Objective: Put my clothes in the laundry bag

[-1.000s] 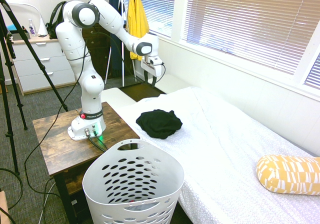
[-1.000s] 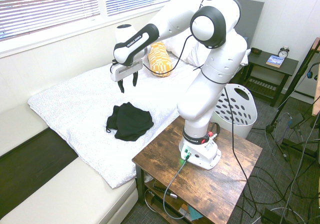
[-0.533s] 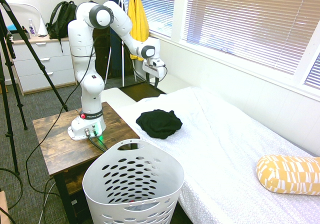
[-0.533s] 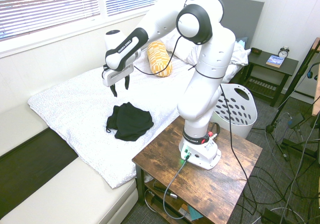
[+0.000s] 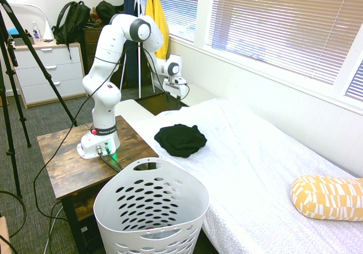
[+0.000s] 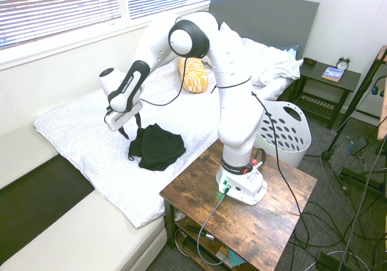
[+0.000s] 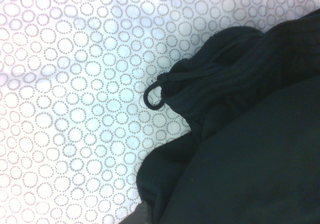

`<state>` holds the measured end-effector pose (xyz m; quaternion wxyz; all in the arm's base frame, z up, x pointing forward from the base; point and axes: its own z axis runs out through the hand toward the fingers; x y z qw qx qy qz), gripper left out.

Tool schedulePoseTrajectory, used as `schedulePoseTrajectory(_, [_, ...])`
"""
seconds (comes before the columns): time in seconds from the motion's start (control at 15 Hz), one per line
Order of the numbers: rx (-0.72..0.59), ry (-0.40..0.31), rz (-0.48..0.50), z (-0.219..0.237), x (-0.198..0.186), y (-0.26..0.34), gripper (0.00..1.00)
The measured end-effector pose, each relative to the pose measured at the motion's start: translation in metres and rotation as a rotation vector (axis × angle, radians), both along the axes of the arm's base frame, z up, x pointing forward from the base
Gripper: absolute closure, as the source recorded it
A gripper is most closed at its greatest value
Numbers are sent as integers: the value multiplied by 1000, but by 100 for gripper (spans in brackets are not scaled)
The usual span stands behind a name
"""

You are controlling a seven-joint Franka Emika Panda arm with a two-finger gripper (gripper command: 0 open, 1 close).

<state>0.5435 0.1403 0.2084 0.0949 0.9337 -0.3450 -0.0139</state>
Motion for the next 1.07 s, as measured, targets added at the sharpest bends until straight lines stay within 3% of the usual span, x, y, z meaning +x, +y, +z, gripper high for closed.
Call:
schedulePoseTrajectory(0.47, [-204, 200, -23, -94, 14, 9, 0])
schedulePoseTrajectory(1.07, [-350, 321, -14, -159, 29, 7, 0])
